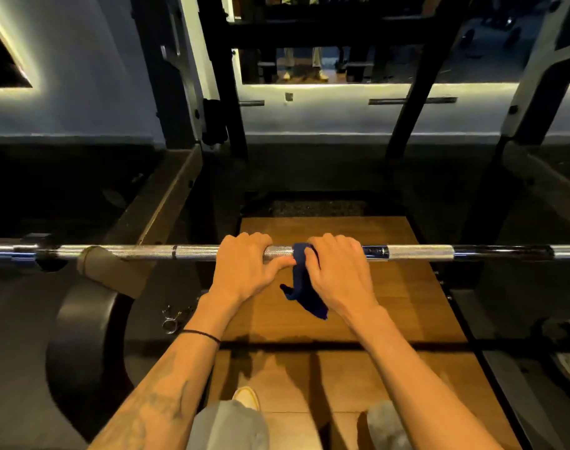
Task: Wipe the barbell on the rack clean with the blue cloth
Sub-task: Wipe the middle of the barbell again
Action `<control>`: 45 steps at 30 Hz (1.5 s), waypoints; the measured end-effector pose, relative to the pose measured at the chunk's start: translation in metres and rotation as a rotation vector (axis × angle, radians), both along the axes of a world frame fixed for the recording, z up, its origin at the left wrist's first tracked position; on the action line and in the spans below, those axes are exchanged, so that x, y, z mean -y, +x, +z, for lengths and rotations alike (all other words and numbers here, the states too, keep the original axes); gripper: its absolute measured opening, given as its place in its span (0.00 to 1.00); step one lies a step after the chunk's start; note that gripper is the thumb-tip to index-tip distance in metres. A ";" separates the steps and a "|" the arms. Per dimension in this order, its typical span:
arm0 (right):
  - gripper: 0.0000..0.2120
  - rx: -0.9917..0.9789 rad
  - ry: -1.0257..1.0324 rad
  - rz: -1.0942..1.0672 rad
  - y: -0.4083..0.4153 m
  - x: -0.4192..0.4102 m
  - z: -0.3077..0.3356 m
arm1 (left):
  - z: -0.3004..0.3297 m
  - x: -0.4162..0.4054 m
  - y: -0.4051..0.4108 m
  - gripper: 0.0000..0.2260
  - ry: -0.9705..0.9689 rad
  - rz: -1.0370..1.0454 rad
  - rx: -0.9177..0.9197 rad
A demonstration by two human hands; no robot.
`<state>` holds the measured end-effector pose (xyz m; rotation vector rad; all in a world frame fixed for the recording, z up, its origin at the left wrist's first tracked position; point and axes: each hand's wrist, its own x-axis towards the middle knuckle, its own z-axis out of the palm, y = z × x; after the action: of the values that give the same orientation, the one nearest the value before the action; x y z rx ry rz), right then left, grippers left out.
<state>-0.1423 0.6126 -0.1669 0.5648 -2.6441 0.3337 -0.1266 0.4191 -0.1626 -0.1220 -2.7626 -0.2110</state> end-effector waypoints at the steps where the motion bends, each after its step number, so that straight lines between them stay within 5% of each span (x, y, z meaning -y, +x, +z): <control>1: 0.17 -0.004 -0.015 -0.005 -0.005 -0.017 -0.001 | -0.004 0.000 0.002 0.31 -0.003 0.001 -0.043; 6: 0.18 -0.084 -0.130 -0.248 -0.014 -0.078 -0.008 | -0.018 -0.011 0.009 0.21 0.093 0.019 -0.212; 10: 0.15 -0.057 -0.198 -0.484 -0.005 -0.028 -0.002 | -0.016 -0.016 0.013 0.19 0.094 0.039 -0.198; 13: 0.11 -0.023 -0.152 -0.324 0.011 0.024 -0.002 | -0.017 -0.013 0.015 0.18 0.102 0.025 -0.181; 17: 0.18 -0.019 -0.058 0.013 0.006 0.007 0.001 | -0.015 -0.007 0.014 0.17 0.120 -0.020 -0.167; 22: 0.15 -0.149 -0.053 -0.195 -0.014 -0.086 -0.007 | -0.015 -0.005 0.012 0.16 0.225 -0.036 -0.178; 26: 0.14 -0.100 -0.136 -0.446 -0.008 -0.056 -0.008 | -0.019 -0.007 0.012 0.17 0.292 -0.055 -0.239; 32: 0.12 -0.029 -0.064 -0.070 0.019 0.057 0.004 | -0.028 -0.021 0.029 0.10 0.427 -0.058 -0.391; 35: 0.13 -0.037 -0.013 0.031 0.009 0.036 0.003 | -0.024 -0.011 0.032 0.15 0.272 -0.101 -0.294; 40: 0.17 -0.079 0.018 -0.195 -0.009 -0.075 0.003 | -0.006 0.001 0.035 0.18 0.115 -0.079 -0.203; 45: 0.15 -0.036 -0.005 -0.393 -0.008 -0.061 -0.004 | 0.022 0.026 0.012 0.15 0.115 -0.138 0.001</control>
<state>-0.1502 0.6739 -0.1711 0.0409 -2.6396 0.2073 -0.1146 0.3930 -0.1402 -0.2832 -2.7373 -0.4055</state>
